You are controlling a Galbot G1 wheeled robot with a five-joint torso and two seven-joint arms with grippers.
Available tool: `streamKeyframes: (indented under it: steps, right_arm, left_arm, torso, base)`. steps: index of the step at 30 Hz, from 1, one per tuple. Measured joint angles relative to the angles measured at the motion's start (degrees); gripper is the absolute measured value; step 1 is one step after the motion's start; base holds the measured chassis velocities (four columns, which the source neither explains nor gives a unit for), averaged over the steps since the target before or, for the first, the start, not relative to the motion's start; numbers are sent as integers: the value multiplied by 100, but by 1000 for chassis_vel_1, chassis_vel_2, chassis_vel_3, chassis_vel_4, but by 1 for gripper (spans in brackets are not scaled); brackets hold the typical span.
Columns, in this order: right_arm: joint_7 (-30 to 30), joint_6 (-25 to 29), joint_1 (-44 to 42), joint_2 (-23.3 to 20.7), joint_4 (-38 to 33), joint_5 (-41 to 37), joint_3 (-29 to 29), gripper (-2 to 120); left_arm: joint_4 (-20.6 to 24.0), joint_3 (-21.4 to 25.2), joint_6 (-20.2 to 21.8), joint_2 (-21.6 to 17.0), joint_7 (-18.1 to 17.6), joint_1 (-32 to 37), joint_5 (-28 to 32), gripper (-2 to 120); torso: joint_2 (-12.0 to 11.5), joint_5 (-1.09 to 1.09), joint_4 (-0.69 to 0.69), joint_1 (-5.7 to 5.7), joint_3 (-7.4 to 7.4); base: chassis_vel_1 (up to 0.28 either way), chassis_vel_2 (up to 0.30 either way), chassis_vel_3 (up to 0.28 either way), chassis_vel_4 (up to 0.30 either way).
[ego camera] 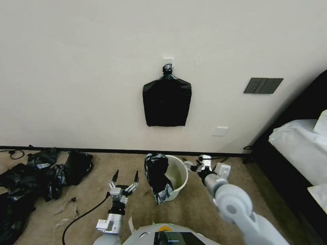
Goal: Place a trash bag onto the trash bin.
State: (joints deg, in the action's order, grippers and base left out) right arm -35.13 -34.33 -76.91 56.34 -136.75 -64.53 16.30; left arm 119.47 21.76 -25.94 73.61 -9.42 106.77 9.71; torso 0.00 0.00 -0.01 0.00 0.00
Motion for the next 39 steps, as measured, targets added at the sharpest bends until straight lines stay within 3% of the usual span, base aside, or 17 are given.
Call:
streamKeyframes:
  steps: [2,6,20,39]
  right_arm:
    - [385,-487,306,-103,13,-726,-75,99]
    - [873,-650,713,-91,381,-1122,-391,100]
    - [951,-651,1280,286,1479,-1154,-840,99]
    - [871,-632,1251,459,1620,-910,-985,28]
  left_arm:
    - [43,-48,144,7,-64,44,1,100]
    - [167,-105,413,13,-175,102,45,100]
    - [222,-321,874,34,-305,-37,79,100]
    - [139,-697,1512,-192,-453,-514,287,100]
  torso:
    - [0,0,3,0,0]
    - [0,0,2,0,0]
    - [0,0,1,0,1]
    - [0,0,1,0,0]
  base:
    - [0,0,0,0]
    - [0,0,0,0]
    - [0,0,0,0]
    - [0,0,0,0]
